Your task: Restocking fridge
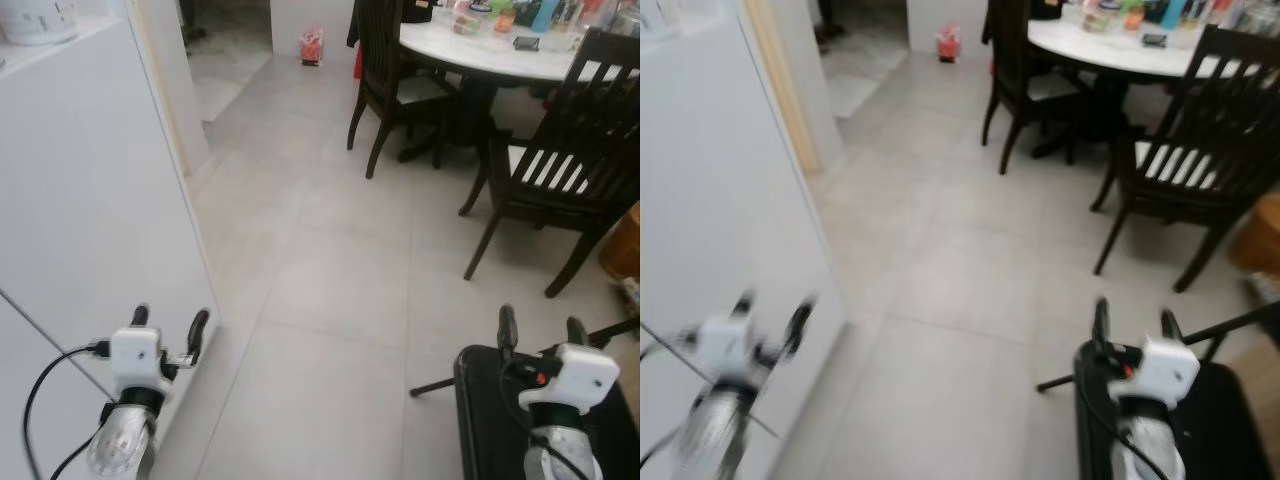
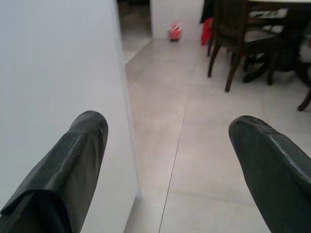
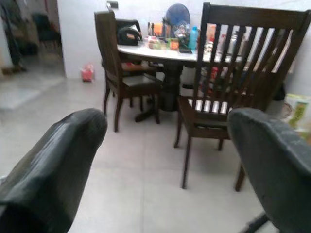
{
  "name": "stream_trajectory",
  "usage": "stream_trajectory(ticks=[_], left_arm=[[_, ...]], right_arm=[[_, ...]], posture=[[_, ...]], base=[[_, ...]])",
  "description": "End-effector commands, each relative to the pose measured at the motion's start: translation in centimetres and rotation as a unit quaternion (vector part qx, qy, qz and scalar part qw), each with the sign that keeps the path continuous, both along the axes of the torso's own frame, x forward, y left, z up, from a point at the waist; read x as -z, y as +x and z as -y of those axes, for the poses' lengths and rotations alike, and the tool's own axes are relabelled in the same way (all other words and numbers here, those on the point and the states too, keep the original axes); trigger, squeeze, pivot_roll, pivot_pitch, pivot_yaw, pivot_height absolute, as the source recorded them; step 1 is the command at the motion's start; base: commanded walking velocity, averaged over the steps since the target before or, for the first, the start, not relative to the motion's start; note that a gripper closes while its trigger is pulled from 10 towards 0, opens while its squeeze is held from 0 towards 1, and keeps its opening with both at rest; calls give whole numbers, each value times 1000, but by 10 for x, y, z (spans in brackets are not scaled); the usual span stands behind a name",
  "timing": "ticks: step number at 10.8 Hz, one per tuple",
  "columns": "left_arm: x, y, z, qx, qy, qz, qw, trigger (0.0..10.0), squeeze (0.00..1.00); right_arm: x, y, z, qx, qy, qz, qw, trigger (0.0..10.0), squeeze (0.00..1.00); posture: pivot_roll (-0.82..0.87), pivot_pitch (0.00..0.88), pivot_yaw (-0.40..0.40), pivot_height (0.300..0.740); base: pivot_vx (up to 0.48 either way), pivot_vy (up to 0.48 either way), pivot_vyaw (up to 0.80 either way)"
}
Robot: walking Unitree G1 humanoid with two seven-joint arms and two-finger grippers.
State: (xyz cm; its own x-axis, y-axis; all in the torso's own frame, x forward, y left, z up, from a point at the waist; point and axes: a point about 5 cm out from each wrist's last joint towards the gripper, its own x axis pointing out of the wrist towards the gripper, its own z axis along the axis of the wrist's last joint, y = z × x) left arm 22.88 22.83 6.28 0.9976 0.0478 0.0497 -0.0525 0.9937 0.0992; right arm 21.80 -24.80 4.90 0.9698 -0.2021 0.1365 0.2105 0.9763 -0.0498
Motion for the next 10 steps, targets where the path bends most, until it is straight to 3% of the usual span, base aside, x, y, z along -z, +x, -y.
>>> stream_trajectory(ticks=[1,2,3,4,6,7,8,9,10], left_arm=[[1,-18,-12,-36,4,-9,999,10000,0],[3,-29,-16,-55,0,-16,998,10000,0],[13,-32,-16,-45,5,-43,998,10000,0],[23,-26,-16,-41,1,-68,997,10000,0],[58,0,-12,-17,-18,-176,984,10000,0],[76,6,-14,-19,-26,-242,970,10000,0],[94,0,-9,0,-21,-306,952,10000,0],[107,-7,0,44,36,-365,929,10000,0],[111,-6,-1,23,27,-389,920,10000,0]], right_arm=[[6,-14,7,18,-6,-27,999,10000,0],[11,-19,13,41,13,-35,998,10000,0],[30,-26,16,65,41,-81,994,10000,0],[48,-32,14,85,77,-119,986,10000,0],[111,-60,-1,128,180,-298,929,10000,0],[132,-74,-23,131,217,-378,890,10000,0],[141,-76,-43,92,209,-429,874,10000,0],[145,-77,-53,82,232,-444,861,10000,0],[148,-79,-57,78,229,-468,850,10000,0]], posture=[[-30,0,-104,740],[-19,0,-107,740],[-9,0,-111,740],[-28,0,-102,740],[-26,0,-61,740],[-29,0,-13,740],[-5,0,-7,740],[-1,0,-6,740],[5,0,-12,740]], base=[[0,0,0],[0,0,0],[0,0,0],[0,0,0],[0,0,0],[0,0,0],[0,0,0],[0,0,0],[0,0,0]])
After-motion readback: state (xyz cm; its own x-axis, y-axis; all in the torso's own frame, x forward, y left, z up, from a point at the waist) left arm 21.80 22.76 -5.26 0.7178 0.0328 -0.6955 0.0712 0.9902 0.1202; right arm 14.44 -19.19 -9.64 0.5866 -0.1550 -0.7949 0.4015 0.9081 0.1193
